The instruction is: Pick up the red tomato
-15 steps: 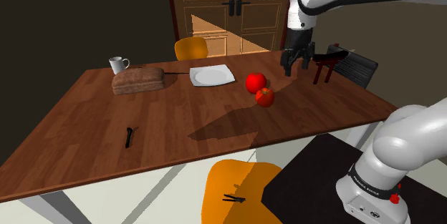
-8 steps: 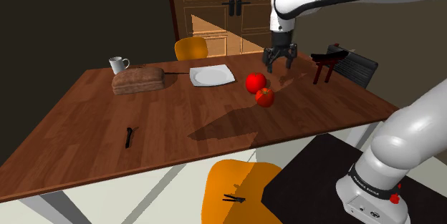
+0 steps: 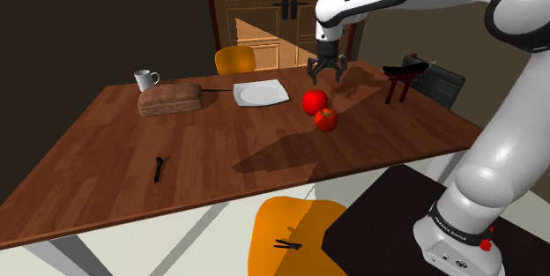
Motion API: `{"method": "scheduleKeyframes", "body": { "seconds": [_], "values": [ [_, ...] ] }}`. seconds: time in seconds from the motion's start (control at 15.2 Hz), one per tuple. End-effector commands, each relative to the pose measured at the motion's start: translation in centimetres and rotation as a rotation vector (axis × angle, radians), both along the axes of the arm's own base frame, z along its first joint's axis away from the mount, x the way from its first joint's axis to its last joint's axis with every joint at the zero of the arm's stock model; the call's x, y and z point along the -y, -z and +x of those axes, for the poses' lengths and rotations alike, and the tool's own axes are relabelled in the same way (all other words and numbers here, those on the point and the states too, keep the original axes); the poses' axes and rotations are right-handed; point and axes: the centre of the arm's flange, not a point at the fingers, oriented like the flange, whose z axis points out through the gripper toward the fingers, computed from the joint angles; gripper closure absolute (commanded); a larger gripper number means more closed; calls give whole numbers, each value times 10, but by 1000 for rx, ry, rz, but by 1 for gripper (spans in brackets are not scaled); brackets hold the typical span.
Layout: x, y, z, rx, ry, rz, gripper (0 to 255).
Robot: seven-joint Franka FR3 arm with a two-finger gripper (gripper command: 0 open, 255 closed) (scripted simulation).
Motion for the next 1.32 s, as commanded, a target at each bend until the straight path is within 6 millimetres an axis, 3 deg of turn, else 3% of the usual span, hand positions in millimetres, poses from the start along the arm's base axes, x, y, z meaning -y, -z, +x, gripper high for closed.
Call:
{"method": "scheduleKeyframes", "body": {
  "seconds": [0.0,0.4,0.92,1.06,1.12,1.25],
  "values": [
    [13,9,24,3,48,0,0],
    [55,30,87,11,187,1,0],
    [56,71,88,11,191,1,0],
    [56,71,88,11,191,1,0],
    [55,71,88,11,191,1,255],
    [55,70,88,11,191,1,255]
  ]
}}
